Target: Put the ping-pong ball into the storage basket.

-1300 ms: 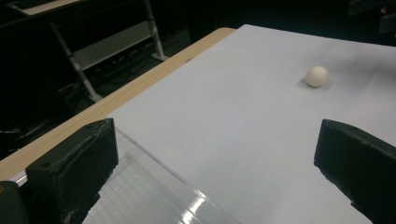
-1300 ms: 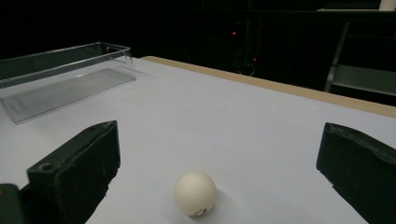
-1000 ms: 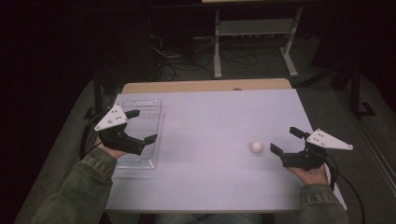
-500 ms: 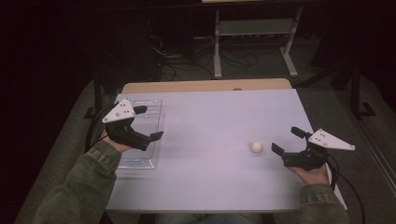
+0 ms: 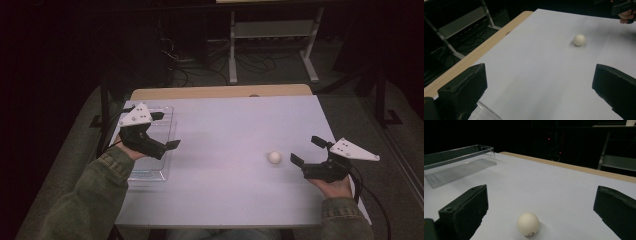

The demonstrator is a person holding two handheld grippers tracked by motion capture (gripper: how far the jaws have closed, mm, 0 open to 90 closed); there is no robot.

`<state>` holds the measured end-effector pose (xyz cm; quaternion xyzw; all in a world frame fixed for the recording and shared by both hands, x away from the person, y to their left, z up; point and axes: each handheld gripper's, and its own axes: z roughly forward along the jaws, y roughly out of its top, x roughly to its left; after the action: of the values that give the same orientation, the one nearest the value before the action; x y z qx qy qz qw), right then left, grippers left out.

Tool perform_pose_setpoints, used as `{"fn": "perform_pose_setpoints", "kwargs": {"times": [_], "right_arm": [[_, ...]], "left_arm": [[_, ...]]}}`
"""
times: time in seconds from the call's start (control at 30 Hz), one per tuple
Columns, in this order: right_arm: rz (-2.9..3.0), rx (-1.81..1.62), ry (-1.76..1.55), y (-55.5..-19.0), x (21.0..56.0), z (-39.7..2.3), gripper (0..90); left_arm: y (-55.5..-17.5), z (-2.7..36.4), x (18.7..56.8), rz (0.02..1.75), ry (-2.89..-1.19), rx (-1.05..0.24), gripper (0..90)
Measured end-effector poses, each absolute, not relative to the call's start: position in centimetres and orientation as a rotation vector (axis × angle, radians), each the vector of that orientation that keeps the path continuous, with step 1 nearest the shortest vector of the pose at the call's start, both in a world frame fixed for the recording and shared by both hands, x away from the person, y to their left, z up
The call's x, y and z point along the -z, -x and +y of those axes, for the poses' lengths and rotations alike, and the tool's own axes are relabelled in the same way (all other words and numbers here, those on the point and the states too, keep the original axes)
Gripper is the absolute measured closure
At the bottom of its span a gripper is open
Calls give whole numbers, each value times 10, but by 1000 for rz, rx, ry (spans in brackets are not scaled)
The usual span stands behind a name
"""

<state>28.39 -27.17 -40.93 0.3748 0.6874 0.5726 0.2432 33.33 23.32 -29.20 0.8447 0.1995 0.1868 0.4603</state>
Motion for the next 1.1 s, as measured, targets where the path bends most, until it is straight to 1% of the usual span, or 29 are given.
{"fn": "perform_pose_setpoints", "kwargs": {"times": [0.23, 0.67, 1.1], "right_arm": [[1881, -1562, -1023, -284, 410, -272, 0], [1885, -1565, -1029, -283, 410, -272, 0], [1888, -1564, -1031, -283, 411, -273, 0]], "left_arm": [[-340, 216, 292, 442, -2129, -440, 0], [-348, 203, 287, 412, -2156, -431, 0], [-356, 186, 290, 362, -2218, -413, 0]]}}
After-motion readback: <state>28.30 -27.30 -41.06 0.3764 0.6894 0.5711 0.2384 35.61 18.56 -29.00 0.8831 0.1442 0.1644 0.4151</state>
